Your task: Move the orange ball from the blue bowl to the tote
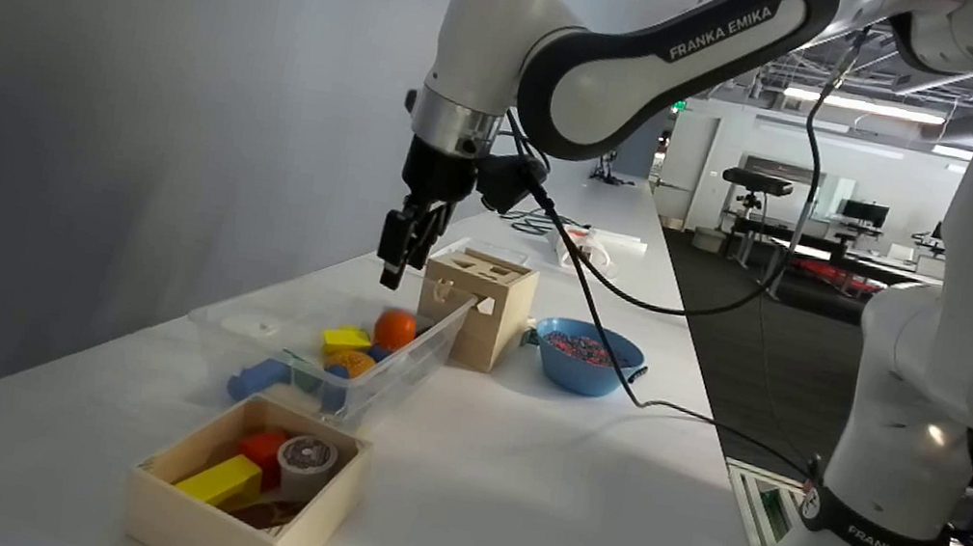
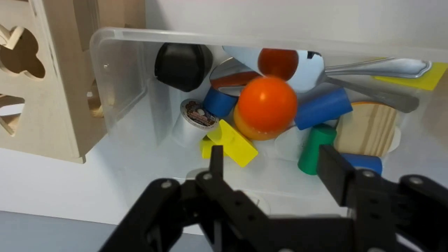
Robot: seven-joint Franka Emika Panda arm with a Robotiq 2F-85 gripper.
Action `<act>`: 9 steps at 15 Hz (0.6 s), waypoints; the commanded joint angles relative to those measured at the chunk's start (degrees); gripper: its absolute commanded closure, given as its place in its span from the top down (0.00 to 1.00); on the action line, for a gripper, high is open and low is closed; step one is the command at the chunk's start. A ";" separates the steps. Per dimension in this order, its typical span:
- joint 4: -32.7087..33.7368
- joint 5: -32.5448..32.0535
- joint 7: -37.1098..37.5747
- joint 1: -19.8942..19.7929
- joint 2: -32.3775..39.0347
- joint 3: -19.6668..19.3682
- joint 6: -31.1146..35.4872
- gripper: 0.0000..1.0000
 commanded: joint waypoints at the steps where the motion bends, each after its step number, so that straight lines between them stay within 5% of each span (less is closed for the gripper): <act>1: 3.15 2.18 0.16 2.18 0.40 -1.19 -2.37 0.99; 9: 4.30 1.80 -0.83 3.42 -6.84 -0.73 -6.45 1.00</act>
